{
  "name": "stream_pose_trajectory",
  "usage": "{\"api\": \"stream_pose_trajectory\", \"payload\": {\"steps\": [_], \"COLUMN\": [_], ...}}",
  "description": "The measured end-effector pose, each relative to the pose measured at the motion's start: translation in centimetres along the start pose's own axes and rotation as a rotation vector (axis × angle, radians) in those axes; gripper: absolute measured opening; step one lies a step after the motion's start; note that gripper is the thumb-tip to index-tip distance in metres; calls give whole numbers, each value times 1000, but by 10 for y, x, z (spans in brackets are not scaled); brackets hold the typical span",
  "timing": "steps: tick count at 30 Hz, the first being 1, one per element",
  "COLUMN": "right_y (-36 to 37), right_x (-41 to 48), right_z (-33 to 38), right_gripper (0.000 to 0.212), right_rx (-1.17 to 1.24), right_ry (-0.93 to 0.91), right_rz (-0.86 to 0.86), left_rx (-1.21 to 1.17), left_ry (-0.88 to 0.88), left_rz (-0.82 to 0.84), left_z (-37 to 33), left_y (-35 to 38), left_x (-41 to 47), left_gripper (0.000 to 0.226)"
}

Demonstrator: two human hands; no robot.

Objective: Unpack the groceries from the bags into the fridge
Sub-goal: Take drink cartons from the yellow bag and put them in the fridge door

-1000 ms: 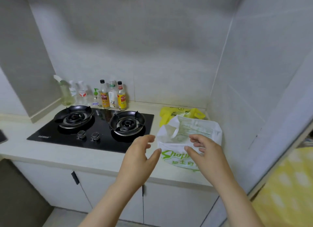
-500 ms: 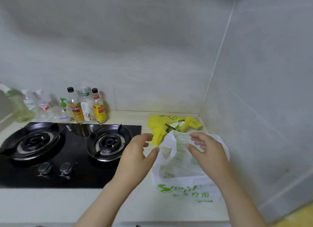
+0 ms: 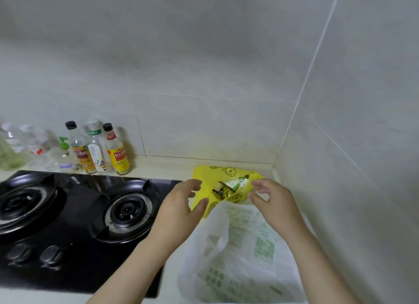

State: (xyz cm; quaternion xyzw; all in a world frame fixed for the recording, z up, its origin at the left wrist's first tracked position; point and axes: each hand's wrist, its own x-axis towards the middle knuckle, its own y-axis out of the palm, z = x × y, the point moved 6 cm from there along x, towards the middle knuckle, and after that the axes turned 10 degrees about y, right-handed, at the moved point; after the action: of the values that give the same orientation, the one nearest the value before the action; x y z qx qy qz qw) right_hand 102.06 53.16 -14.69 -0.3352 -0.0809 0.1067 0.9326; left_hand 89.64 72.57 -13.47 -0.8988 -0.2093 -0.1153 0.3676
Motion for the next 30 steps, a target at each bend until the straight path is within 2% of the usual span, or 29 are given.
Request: {"api": "stream_pose_trajectory", "payload": {"steps": [7,13,24,30], "right_y": [18,35,84,118], "right_x": [62,98,154,175], "right_z": [-39,-56,-76,-89], "right_gripper": [28,24,19,26], "right_rx": [-42,-9,-263,-496], "right_ry": [37,53,10,-8], "right_rz": [89,137,246,423], "left_rx": [69,90,64,98], "left_ry": [-61,-51,-64,-121], "left_rz": [92,245,507,648], "left_z": [27,47,98,123], "left_y": [48,80,150,180], "left_x": [36,75,130,131], "left_gripper": [33,33,19,32]}}
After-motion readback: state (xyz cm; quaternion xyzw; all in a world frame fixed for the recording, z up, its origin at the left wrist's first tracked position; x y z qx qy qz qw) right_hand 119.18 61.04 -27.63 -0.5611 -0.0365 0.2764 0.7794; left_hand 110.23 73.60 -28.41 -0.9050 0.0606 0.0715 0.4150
